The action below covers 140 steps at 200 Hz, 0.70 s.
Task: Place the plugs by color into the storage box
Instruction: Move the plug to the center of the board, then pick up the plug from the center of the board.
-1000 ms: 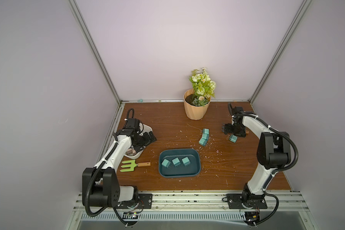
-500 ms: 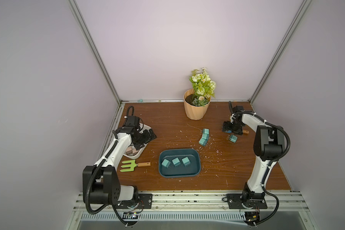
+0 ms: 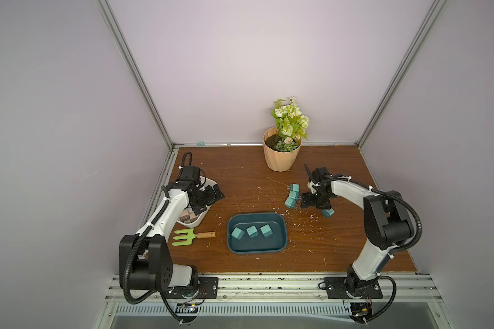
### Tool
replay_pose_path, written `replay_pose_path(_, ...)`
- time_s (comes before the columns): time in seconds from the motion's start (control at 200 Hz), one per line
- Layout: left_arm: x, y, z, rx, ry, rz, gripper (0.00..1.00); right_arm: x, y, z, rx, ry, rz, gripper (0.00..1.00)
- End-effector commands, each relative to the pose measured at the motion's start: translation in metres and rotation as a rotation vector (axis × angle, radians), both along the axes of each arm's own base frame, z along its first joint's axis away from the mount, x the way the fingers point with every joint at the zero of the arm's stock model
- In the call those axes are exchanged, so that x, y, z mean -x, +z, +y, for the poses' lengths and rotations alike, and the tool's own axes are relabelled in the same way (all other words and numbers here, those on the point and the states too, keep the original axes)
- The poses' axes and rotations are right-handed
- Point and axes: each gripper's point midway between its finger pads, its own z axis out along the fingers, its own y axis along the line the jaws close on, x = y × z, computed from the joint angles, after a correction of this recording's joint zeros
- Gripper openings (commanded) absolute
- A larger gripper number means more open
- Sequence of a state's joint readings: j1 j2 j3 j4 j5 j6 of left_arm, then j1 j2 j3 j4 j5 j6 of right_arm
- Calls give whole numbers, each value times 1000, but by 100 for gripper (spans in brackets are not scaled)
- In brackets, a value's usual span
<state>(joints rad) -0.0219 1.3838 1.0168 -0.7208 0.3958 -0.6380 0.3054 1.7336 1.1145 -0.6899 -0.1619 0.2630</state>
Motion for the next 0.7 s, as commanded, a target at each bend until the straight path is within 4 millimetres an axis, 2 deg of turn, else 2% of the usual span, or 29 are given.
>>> replay_pose_path(0.0,0,-4,5,-9,25,14,99,13,30,0,-20,-32,-49,86)
replay_pose_path(0.15,0,-7,5,-8,22,17,99,17,61,-23,49,-109,-123,88)
replay_pose_path(0.235,0,-7,4,-8,18,16,99,16,69,-40,73,-185,-131,92)
replay_pose_path(0.355,-1,-7,4,-7,17,17,99,18,62,-63,101,-305,-104,97)
replay_pose_path(0.45,-2,-6,4,-6,16,13,99,16,57,-73,109,-389,-117,99)
replay_pose_path(0.696,2,-5,3,-3,14,8,99,12,40,-75,61,-485,-119,99)
